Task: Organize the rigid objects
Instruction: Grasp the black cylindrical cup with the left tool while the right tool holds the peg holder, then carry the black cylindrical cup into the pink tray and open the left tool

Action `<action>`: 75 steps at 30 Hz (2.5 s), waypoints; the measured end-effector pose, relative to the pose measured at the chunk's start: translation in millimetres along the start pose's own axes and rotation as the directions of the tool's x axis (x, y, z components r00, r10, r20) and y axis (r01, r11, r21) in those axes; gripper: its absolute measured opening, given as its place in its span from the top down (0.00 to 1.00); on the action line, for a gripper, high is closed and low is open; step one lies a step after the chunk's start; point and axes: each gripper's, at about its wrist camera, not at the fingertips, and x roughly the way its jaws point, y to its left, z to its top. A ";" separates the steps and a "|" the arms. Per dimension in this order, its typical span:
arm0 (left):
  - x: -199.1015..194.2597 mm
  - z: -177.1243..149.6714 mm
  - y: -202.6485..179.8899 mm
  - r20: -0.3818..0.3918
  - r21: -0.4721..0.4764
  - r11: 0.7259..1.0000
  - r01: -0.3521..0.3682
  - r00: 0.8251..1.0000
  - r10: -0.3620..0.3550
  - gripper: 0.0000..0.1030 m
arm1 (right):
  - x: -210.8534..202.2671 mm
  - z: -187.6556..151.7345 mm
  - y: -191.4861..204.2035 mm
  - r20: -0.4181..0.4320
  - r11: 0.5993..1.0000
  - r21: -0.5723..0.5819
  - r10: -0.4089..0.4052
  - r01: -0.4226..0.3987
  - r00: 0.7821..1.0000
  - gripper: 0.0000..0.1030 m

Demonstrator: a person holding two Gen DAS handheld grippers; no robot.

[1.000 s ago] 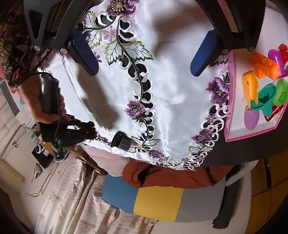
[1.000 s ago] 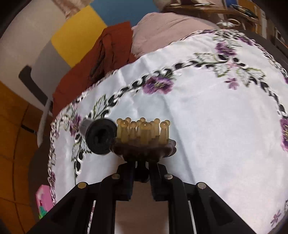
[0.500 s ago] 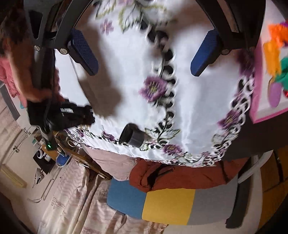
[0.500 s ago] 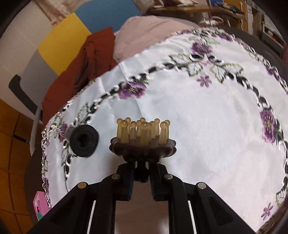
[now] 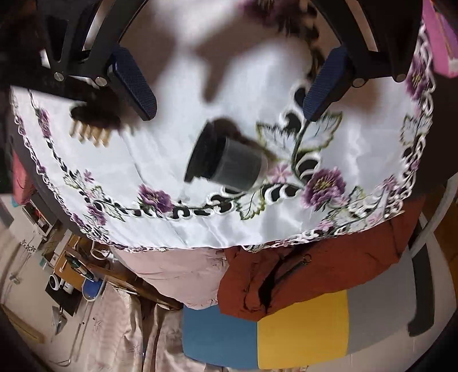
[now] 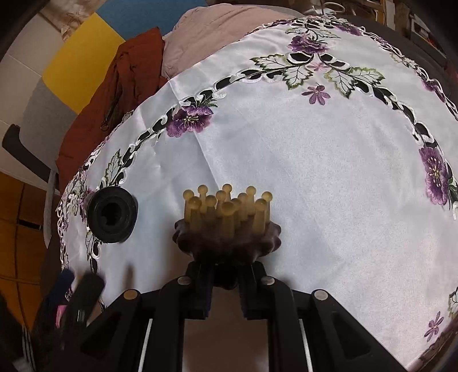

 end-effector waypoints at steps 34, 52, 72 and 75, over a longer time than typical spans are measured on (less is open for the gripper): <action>13.1 -13.4 2.0 0.033 0.040 0.998 0.039 0.999 -0.040 0.38 | 3.7 2.1 3.6 0.018 1.000 -0.011 -0.023 0.023 1.000 0.87; -89.6 -112.9 39.3 0.122 -0.191 0.961 0.198 0.977 -0.177 0.38 | 5.0 -3.2 20.7 0.063 0.984 -0.132 -0.111 0.118 0.992 0.87; -180.0 -204.0 101.4 0.215 -0.264 0.941 0.210 0.964 -0.155 0.38 | 2.9 -5.6 26.5 0.086 0.977 -0.172 -0.114 0.127 0.990 0.87; -202.1 -214.5 113.4 0.247 -0.271 0.941 0.204 0.959 -0.137 0.38 | -3.7 -5.7 24.6 0.091 0.986 -0.152 -0.060 0.074 0.994 0.87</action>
